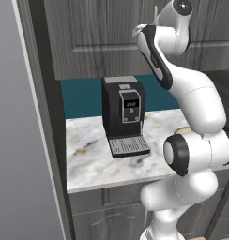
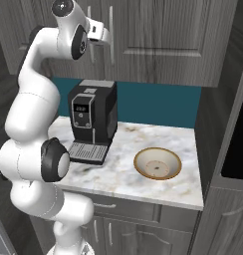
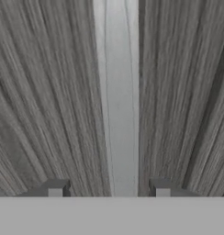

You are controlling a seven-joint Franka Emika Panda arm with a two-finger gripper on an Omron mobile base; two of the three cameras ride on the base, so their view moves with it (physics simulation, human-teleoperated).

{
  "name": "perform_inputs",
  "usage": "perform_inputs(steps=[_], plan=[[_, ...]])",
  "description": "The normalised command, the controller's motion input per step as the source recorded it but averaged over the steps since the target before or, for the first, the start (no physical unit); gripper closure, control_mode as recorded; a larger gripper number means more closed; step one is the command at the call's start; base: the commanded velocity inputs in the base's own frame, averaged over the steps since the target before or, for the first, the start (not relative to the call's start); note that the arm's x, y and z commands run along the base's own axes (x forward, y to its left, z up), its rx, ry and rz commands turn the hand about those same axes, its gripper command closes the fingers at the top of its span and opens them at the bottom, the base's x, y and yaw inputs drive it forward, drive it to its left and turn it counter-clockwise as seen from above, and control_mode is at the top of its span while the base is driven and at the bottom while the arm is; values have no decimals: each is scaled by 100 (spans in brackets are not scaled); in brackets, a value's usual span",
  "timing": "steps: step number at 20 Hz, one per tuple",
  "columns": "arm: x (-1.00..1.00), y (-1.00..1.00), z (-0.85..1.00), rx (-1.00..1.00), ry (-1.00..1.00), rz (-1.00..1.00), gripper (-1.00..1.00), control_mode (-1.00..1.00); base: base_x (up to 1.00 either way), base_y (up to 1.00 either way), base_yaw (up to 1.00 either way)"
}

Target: Open the cabinet and setup a tea strainer by placing it in the bowl upright.

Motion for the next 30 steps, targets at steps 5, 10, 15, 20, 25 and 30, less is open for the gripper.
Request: perform_inputs(steps=[5, 10, 15, 20, 25, 30], plan=[[24, 0, 0, 0, -3, 0, 100, -100, 0, 0, 0], [14, -4, -1, 0, -3, 0, 100, -100, 0, 0, 0], [14, -38, -18, -1, -2, 0, 100, -100, 0, 0, 0], [12, -26, -2, 0, -3, 0, 100, -100, 0, 0, 0], [3, -1, 0, 0, 0, 0, 100, -100, 0, 0, 0], [-9, 1, 0, 0, 0, -1, 100, -100, 0, 0, 0]])
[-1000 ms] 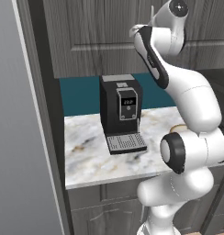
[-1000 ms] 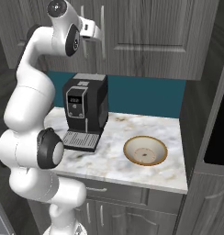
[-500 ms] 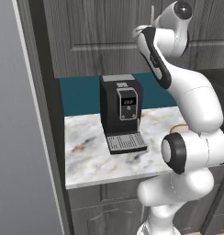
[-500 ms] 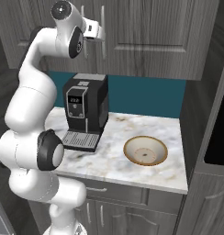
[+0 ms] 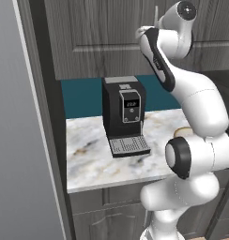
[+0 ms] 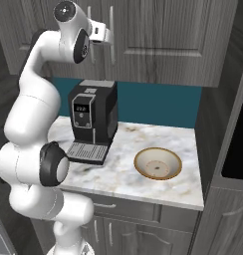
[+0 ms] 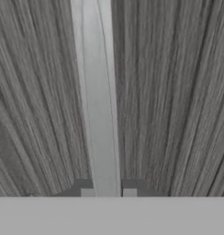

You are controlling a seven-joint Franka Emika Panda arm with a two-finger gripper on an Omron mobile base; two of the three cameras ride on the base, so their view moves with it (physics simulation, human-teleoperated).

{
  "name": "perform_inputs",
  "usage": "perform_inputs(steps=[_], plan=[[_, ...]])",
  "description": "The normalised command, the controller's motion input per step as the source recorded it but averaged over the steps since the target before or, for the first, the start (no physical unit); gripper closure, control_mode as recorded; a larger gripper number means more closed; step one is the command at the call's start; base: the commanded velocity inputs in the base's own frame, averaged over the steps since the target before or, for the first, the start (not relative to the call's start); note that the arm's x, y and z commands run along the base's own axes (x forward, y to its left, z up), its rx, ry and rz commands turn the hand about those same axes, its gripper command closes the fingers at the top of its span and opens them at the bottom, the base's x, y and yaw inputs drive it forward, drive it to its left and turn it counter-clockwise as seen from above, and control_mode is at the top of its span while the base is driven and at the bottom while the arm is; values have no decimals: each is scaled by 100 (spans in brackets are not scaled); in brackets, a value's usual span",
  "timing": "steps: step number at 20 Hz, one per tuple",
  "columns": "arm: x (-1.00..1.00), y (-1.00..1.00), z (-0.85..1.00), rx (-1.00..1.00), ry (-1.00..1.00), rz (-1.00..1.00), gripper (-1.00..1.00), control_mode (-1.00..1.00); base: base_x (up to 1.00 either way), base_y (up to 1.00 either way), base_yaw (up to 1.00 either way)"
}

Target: Open the cabinet and setup a tea strainer by placing it in the bowl upright.

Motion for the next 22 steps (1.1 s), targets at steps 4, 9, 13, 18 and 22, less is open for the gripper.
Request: perform_inputs(steps=[4, 9, 13, 18, 22], plan=[[-41, 5, 1, 0, 0, -3, 100, -100, 0, 0, 0], [-63, 10, 7, 0, 0, -4, 100, -100, 0, 0, 0], [-75, 19, 9, -1, 0, -5, 100, -100, 0, 0, 0], [-74, 28, 1, -2, 0, -8, 100, -100, 0, 0, 0], [-82, 27, 0, -2, 0, -10, 100, -100, 0, 0, 0]])
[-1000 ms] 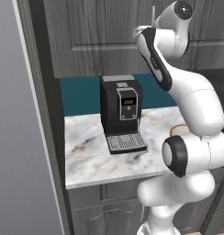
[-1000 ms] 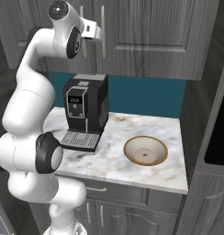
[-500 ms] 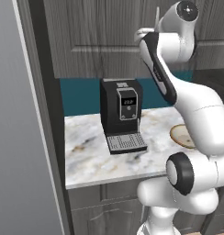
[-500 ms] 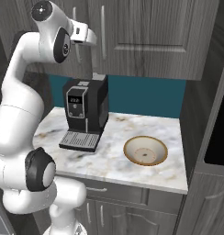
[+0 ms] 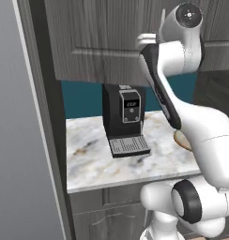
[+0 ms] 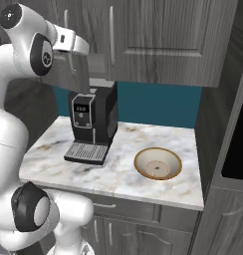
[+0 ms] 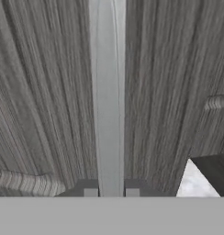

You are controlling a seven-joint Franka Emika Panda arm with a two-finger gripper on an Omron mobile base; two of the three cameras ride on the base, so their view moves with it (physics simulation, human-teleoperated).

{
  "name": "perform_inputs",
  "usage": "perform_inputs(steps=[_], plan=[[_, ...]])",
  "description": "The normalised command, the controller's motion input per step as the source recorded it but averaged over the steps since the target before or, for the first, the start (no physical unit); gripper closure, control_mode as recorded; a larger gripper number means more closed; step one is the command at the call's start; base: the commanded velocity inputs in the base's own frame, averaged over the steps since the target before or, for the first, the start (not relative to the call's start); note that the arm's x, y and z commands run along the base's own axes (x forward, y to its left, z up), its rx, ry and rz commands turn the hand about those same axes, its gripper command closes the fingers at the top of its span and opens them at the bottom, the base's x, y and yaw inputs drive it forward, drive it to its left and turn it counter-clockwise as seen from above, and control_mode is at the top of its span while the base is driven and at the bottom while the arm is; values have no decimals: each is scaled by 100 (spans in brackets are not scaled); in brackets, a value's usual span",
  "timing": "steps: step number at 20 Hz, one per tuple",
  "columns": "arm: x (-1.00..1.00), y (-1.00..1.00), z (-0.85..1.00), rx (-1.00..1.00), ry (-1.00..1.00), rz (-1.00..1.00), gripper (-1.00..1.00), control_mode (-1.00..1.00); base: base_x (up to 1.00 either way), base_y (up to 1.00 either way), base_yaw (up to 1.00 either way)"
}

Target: Open the cabinet and setup a tea strainer by placing it in the bowl upright.

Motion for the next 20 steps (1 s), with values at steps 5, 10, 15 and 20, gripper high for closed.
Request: perform_inputs(steps=[5, 10, 15, 20], plan=[[-79, 32, 2, -4, 0, -12, 100, -100, 0, 0, 0], [-75, 35, 0, -1, 2, -10, 100, -100, 0, 0, 0], [-53, 35, -2, -3, 0, -12, 100, -100, 0, 0, 0], [-28, 28, -3, 0, 0, -15, 100, -100, 0, 0, 0]])
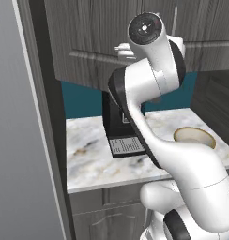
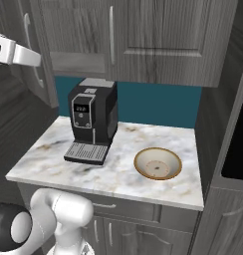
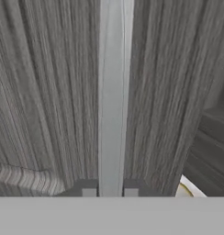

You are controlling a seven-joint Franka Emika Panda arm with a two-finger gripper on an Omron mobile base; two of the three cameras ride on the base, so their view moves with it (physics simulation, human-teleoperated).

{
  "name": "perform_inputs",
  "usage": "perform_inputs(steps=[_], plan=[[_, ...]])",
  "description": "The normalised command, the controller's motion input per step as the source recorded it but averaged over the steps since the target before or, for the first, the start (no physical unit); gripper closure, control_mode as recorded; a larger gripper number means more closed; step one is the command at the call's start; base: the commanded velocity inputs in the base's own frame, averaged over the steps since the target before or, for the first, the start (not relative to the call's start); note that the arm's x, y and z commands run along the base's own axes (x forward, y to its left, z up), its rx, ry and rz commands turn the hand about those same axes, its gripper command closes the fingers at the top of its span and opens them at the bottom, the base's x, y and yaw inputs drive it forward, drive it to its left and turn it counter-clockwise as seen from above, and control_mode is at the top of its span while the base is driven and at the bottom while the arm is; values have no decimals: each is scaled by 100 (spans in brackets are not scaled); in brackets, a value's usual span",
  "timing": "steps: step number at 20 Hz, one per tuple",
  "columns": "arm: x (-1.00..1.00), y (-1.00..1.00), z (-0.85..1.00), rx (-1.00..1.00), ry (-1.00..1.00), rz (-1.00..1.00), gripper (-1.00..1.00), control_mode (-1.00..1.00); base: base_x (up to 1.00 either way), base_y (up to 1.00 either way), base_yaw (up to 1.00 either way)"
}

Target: Open the cabinet and setup a tea strainer by placing it in the bowl upright.

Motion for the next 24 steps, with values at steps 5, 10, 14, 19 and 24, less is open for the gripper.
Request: perform_inputs(steps=[5, 10, 14, 19, 24], plan=[[-7, 10, -1, 0, 0, -7, -100, -100, 0, 0, 0], [-1, 16, 0, 0, 0, 0, -100, -100, 0, 0, 0], [-39, -9, 0, 0, 0, -4, -100, -100, 0, 0, 0], [-63, -38, 10, 14, -4, 1, -100, -100, 0, 0, 0], [-46, -52, 13, 39, 0, 18, -100, -100, 0, 0, 0]])
